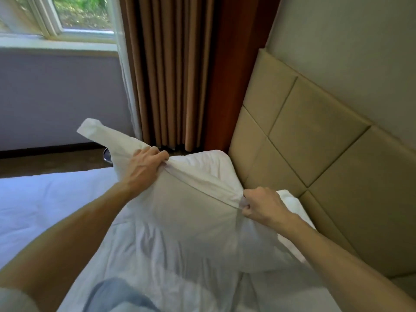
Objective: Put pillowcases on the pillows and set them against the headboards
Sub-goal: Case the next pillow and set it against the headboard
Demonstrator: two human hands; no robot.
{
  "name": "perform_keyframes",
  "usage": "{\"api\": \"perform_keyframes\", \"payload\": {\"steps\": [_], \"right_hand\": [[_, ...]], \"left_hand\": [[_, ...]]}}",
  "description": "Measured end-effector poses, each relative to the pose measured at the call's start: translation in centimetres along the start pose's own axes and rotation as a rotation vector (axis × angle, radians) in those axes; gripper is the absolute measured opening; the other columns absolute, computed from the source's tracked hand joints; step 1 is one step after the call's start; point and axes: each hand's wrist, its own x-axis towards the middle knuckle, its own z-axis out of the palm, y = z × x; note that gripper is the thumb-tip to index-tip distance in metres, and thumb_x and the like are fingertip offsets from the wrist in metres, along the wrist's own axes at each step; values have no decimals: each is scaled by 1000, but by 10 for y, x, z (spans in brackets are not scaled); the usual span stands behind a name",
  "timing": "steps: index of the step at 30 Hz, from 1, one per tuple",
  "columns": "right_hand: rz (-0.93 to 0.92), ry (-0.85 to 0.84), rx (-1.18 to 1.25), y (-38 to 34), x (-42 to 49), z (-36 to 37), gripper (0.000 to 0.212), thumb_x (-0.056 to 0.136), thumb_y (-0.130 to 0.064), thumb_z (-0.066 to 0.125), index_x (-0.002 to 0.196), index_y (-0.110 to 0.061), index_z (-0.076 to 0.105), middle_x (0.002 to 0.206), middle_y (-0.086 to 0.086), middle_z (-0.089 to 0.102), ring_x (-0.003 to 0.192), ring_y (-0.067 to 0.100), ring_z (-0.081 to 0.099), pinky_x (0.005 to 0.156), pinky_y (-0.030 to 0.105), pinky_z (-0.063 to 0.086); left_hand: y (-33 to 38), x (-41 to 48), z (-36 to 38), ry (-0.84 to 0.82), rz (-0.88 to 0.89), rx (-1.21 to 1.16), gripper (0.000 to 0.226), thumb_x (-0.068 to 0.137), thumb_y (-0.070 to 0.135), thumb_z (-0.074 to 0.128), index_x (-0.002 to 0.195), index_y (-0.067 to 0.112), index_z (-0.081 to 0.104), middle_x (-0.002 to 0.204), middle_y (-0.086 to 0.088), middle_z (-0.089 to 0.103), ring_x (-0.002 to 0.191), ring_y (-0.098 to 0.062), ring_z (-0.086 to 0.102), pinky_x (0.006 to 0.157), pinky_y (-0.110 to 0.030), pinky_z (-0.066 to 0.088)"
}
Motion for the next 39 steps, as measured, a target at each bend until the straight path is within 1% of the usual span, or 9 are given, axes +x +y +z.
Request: {"api": "perform_keyframes", "payload": {"steps": [4,8,12,19,23,28,31,35,39], "right_hand": [[114,28,-29,14,7,-12,13,78,-32,53,85,-21,56,82,2,66,74,29,60,57,33,40],[236,33,18,29,28,-20,13,77,-34,54,84,-23,57,85,1,67,77,29,61,60,33,41],[367,-10,60,52,69,-18,21,78,-32,56,68,-27,38,81,0,60,79,27,61,61,31,35],[599,-69,152,95,162,-4,13,91,-34,56,87,-26,47,78,-5,54,62,14,47,51,25,29],[773,-86,157,107,182,10,11,95,-30,52,90,-25,43,90,-3,62,73,20,55,57,27,33],[920,-58,75,146,193,25,9,89,-26,52,96,-22,57,94,-1,69,87,25,67,63,32,39],[834,-2,-15,180,190,40,8,80,-23,58,86,-18,60,85,1,69,92,25,63,62,32,41],[627,115,-130,213,185,52,9,60,-20,61,60,-17,52,53,-1,58,63,24,62,39,26,40],[574,176,-117,222,183,55,25,47,-17,76,58,-18,54,49,-2,53,51,23,58,37,22,30]], "left_hand": [[4,54,10,21,83,30,10,90,22,57,99,24,59,92,0,55,87,-25,52,80,-40,42],[-2,124,32,-26,207,9,9,89,21,59,97,26,59,89,2,54,84,-22,51,77,-38,42],[-10,212,75,-130,396,55,13,90,24,60,98,33,55,91,6,57,85,-20,52,75,-35,40],[-8,346,189,-312,572,165,12,92,28,60,101,35,60,91,10,63,88,-17,50,80,-34,40],[20,396,238,-362,720,164,18,91,24,63,107,33,61,97,8,65,92,-20,50,84,-36,41],[69,449,282,-363,884,193,21,92,21,60,111,29,60,105,4,63,102,-22,50,90,-37,38],[94,464,303,-362,888,232,22,89,19,60,109,29,60,106,4,65,104,-24,50,89,-38,37],[112,474,321,-319,942,314,26,89,20,62,113,30,59,111,7,65,107,-22,51,92,-37,36],[130,478,329,-305,967,365,19,88,23,62,106,29,63,98,5,63,101,-24,51,88,-37,36]]}}
